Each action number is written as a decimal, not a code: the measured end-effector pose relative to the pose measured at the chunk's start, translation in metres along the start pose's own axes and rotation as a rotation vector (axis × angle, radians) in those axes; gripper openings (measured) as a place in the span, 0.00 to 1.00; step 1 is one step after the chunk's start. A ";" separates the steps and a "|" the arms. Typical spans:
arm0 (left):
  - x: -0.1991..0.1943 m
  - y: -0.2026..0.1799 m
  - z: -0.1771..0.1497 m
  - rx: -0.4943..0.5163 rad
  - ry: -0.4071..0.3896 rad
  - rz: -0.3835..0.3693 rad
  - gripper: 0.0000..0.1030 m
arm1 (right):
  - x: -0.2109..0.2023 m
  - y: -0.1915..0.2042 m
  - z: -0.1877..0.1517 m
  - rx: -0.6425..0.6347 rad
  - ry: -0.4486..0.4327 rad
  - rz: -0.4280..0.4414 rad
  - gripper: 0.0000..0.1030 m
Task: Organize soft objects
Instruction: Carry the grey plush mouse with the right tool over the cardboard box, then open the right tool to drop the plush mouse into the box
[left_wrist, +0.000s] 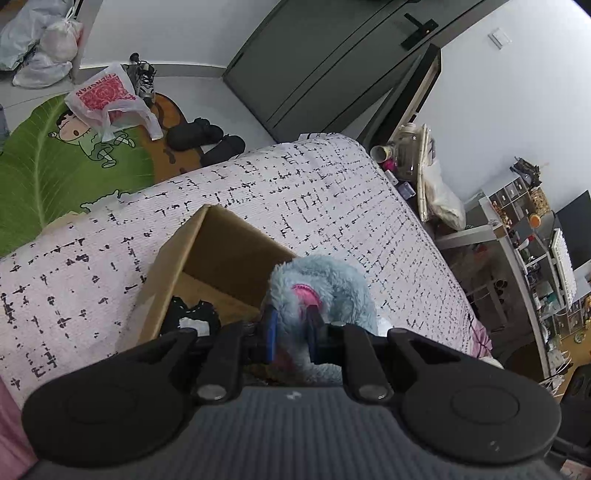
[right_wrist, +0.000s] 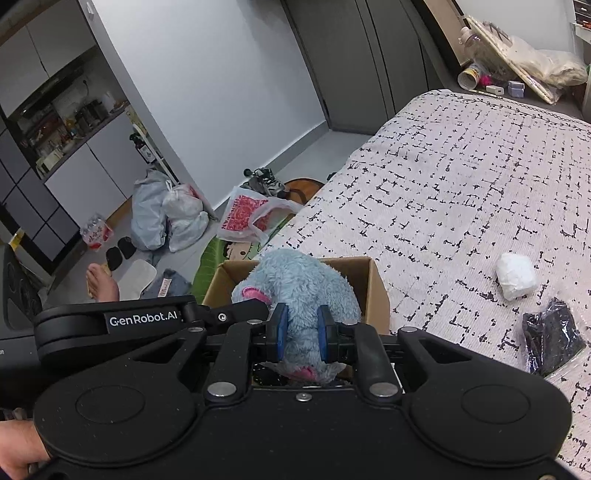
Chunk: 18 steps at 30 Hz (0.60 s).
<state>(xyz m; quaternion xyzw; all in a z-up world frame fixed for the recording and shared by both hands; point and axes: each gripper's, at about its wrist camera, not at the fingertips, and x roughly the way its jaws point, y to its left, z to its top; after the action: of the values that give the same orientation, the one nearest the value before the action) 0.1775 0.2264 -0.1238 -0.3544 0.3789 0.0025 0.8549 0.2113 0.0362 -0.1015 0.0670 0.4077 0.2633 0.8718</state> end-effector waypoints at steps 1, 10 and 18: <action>0.001 0.000 0.000 0.003 0.002 0.007 0.15 | 0.001 0.000 0.000 0.005 0.005 -0.004 0.19; 0.004 0.001 -0.002 -0.010 0.041 0.088 0.23 | 0.000 -0.006 0.003 0.033 0.053 -0.019 0.33; -0.022 -0.010 0.004 -0.001 -0.002 0.092 0.71 | -0.034 -0.015 0.009 0.021 0.029 -0.001 0.64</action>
<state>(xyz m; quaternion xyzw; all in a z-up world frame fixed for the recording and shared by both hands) 0.1674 0.2270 -0.1020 -0.3368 0.3941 0.0424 0.8541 0.2062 0.0066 -0.0773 0.0721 0.4233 0.2594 0.8651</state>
